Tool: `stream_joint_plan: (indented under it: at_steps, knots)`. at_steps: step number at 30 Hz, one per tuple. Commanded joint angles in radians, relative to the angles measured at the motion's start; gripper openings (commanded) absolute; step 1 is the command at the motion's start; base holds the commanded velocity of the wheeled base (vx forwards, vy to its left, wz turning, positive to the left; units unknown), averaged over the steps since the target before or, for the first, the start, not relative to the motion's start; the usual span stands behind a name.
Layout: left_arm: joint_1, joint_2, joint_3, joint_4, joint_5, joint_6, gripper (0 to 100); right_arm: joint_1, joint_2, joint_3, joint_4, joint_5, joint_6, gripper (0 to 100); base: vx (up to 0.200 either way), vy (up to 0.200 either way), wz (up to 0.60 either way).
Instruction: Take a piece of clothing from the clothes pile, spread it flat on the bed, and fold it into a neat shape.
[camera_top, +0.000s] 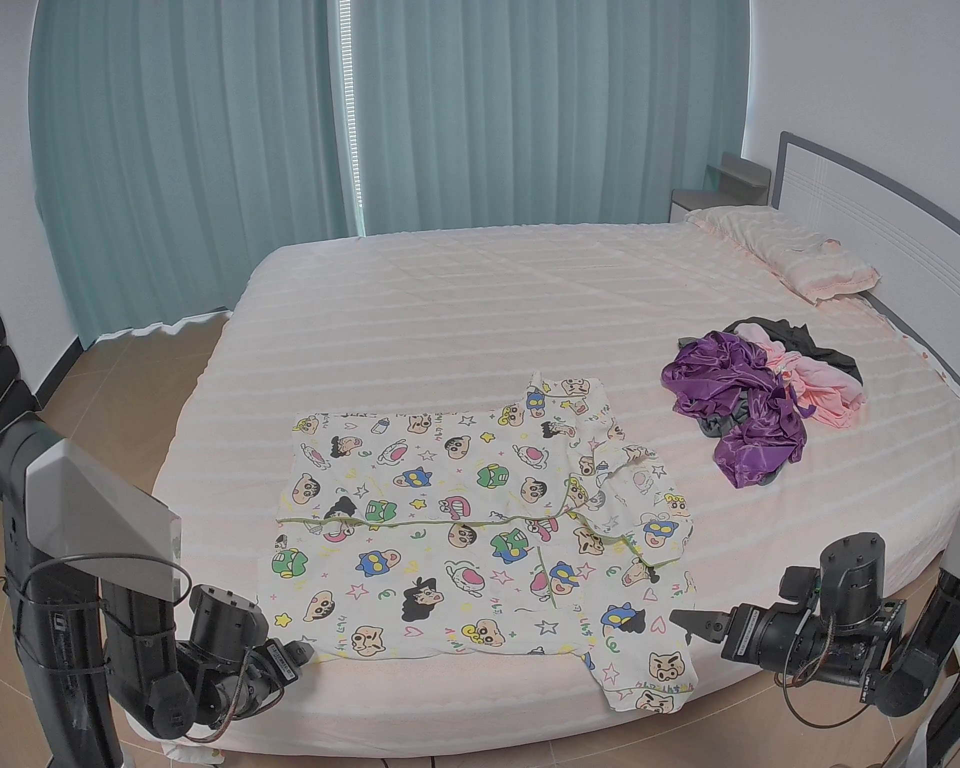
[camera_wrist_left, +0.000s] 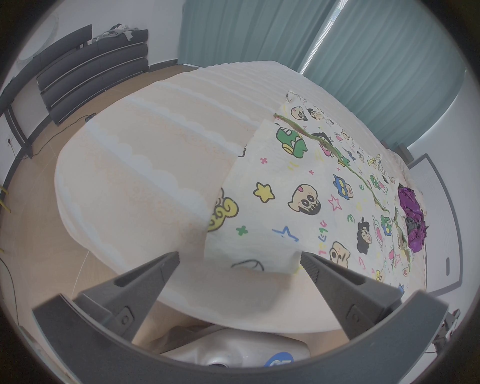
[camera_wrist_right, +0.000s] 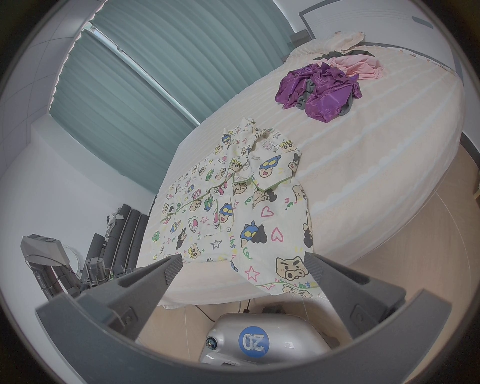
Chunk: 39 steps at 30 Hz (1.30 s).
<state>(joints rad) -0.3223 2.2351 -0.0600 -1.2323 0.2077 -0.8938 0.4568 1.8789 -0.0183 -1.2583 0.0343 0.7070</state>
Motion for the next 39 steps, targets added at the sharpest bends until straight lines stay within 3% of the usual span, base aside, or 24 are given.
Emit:
stream_joint_plan:
  at_steps: [1, 18, 19, 31, 39]
  knots:
    - [-0.006, -0.095, 0.025, -0.003, -0.01, -0.028, 100, 0.002, 0.058, 0.018, -0.035, -0.001, 0.002, 100, 0.0, 0.0, 0.0]
    - [-0.006, 0.074, -0.087, -0.004, -0.008, -0.034, 100, 0.002, 0.057, 0.018, -0.036, 0.001, 0.003, 100, 0.0, 0.0, 0.0]
    - [-0.006, 0.074, -0.092, -0.004, -0.005, -0.036, 0, 0.002, 0.058, 0.018, -0.035, 0.001, 0.003, 100, 0.0, 0.0, 0.0]
    - [0.025, 0.052, -0.073, -0.004, -0.001, -0.037, 0, 0.003, 0.078, 0.018, -0.026, -0.001, 0.003, 100, 0.0, 0.0, 0.0]
    - [0.02, -0.063, -0.092, -0.004, -0.002, -0.039, 0, -0.007, 0.183, 0.004, -0.041, 0.001, -0.006, 100, 0.0, 0.0, 0.0]
